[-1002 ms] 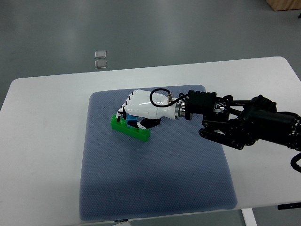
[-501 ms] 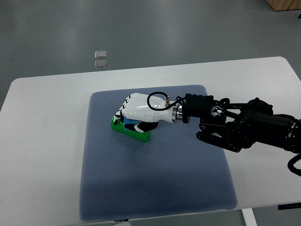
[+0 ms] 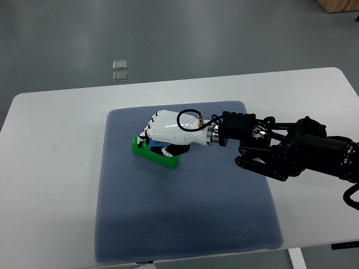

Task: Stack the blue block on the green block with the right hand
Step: 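Press the blue block down onto the green block's studs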

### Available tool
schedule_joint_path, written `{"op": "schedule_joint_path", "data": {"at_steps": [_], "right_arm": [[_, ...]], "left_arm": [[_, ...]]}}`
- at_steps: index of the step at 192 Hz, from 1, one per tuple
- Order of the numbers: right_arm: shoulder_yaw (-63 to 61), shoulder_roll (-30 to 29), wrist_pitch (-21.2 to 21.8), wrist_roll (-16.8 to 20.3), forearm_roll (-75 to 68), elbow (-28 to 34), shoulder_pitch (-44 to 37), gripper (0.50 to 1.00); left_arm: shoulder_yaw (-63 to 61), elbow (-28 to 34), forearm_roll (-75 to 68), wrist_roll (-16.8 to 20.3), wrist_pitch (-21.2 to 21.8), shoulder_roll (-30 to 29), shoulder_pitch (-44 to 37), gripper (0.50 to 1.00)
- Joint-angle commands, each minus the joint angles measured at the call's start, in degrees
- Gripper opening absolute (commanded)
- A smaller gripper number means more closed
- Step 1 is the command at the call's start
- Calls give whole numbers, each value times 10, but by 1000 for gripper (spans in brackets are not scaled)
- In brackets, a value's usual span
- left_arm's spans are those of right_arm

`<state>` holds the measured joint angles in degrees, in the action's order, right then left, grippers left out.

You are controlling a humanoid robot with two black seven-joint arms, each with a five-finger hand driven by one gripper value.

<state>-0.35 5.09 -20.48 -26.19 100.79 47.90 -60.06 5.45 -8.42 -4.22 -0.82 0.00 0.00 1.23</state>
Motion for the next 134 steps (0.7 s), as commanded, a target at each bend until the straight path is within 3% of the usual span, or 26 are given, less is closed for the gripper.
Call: {"op": "schedule_joint_path", "data": {"at_steps": [1, 134], "right_arm": [[0, 0, 0, 0, 0, 0, 2, 515], [0, -15, -17, 0, 1, -22, 14, 513]], "left_arm": [[0, 0, 0, 0, 0, 0, 0, 1000], [0, 0, 0, 0, 0, 0, 0, 1000]]}}
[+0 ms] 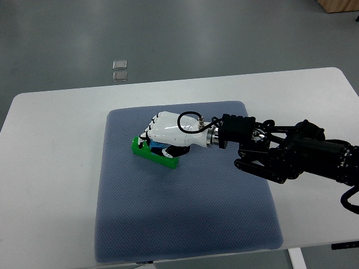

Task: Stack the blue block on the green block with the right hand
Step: 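Press the blue block down onto the green block's studs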

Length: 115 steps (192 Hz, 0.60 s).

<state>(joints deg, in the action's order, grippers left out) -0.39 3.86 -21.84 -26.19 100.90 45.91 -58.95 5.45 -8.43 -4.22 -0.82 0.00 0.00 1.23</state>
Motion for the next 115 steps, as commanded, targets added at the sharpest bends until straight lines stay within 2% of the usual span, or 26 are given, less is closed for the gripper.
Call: {"op": "schedule_joint_path", "data": {"at_steps": [1, 115], "right_arm": [[0, -3, -3, 0, 0, -2, 2, 513], [2, -12, -12, 0, 11, -20, 14, 507]], "left_arm": [[0, 0, 0, 0, 0, 0, 0, 1000], [0, 0, 0, 0, 0, 0, 0, 1000]]}}
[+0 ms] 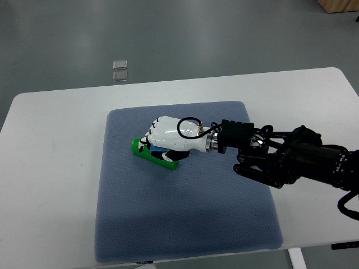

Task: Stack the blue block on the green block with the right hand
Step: 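Press the blue block down onto the green block's studs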

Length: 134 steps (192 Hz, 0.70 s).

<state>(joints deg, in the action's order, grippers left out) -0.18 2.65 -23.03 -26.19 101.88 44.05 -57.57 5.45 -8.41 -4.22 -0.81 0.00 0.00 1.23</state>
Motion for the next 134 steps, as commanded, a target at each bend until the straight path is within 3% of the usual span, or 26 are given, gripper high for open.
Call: {"op": "schedule_joint_path", "data": {"at_steps": [1, 99, 120, 134], "right_arm": [[0, 0, 0, 0, 1, -1, 0, 507], [0, -3, -1, 0, 0, -5, 2, 511], [-1, -2, -6, 0, -1, -5, 1, 541], [-1, -2, -18, -1, -2, -5, 1, 621]], "left_arm": [[0, 0, 0, 0, 0, 0, 0, 1000], [0, 1, 0, -1, 0, 0, 0, 1000], [0, 1, 0, -1, 0, 0, 0, 1000], [0, 0, 0, 0, 0, 0, 0, 1000]]}}
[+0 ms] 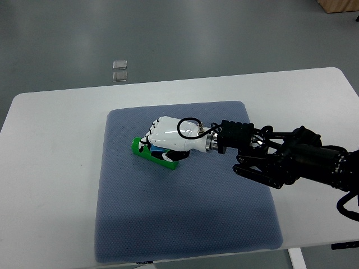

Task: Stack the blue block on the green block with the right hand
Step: 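Press the blue block down onto the green block's studs, then open the right hand and lift it off the blue block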

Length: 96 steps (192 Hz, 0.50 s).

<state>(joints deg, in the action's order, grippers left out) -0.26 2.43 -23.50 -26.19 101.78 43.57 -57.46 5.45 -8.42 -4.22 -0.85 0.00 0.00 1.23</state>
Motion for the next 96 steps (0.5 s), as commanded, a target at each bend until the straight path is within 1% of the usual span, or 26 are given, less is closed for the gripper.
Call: {"op": "schedule_joint_path", "data": {"at_steps": [1, 2, 3, 4, 5, 6, 7, 8, 9, 10, 11, 12, 18, 52, 70, 96], "right_arm": [[0, 0, -14, -1, -1, 0, 0, 621], [0, 0, -15, -1, -2, 0, 0, 637], [0, 0, -15, -1, -2, 0, 0, 637], [0, -1, -17, -1, -2, 0, 0, 658], [0, -1, -17, -1, -2, 0, 0, 658], [0, -1, -20, -1, -3, 0, 0, 676], [0, -1, -20, -1, -3, 0, 0, 676], [0, 0, -21, -1, -3, 0, 0, 694], [0, 0, -21, -1, -3, 0, 0, 695], [0, 0, -22, -1, -4, 0, 0, 711], [0, 0, -22, -1, -4, 0, 0, 711], [0, 0, -23, -1, -4, 0, 0, 727], [0, 0, -26, -1, -4, 0, 0, 756], [-1, 0, -27, -6, -5, 1, -2, 825], [-1, 1, -27, -9, -6, 2, -3, 844], [-1, 5, -27, -10, -7, 5, -5, 852]], "left_arm": [[0, 0, 0, 1, 0, 0, 0, 1000], [0, 0, 0, 1, 0, 0, 0, 1000], [0, 0, 0, 1, 0, 0, 0, 1000], [0, 0, 0, 1, 0, 0, 0, 1000], [0, 0, 0, 1, 0, 0, 0, 1000], [0, 0, 0, 0, 0, 0, 0, 1000], [0, 0, 0, 0, 0, 0, 0, 1000], [0, 0, 0, 0, 0, 0, 0, 1000], [0, 0, 0, 0, 0, 0, 0, 1000], [0, 0, 0, 1, 0, 0, 0, 1000], [0, 0, 0, 1, 0, 0, 0, 1000], [0, 0, 0, 0, 0, 0, 0, 1000], [0, 0, 0, 1, 0, 0, 0, 1000], [0, 1, 0, 0, 0, 0, 0, 1000], [0, 1, 0, 1, 0, 0, 0, 1000], [0, 1, 0, 0, 0, 0, 0, 1000]]}}
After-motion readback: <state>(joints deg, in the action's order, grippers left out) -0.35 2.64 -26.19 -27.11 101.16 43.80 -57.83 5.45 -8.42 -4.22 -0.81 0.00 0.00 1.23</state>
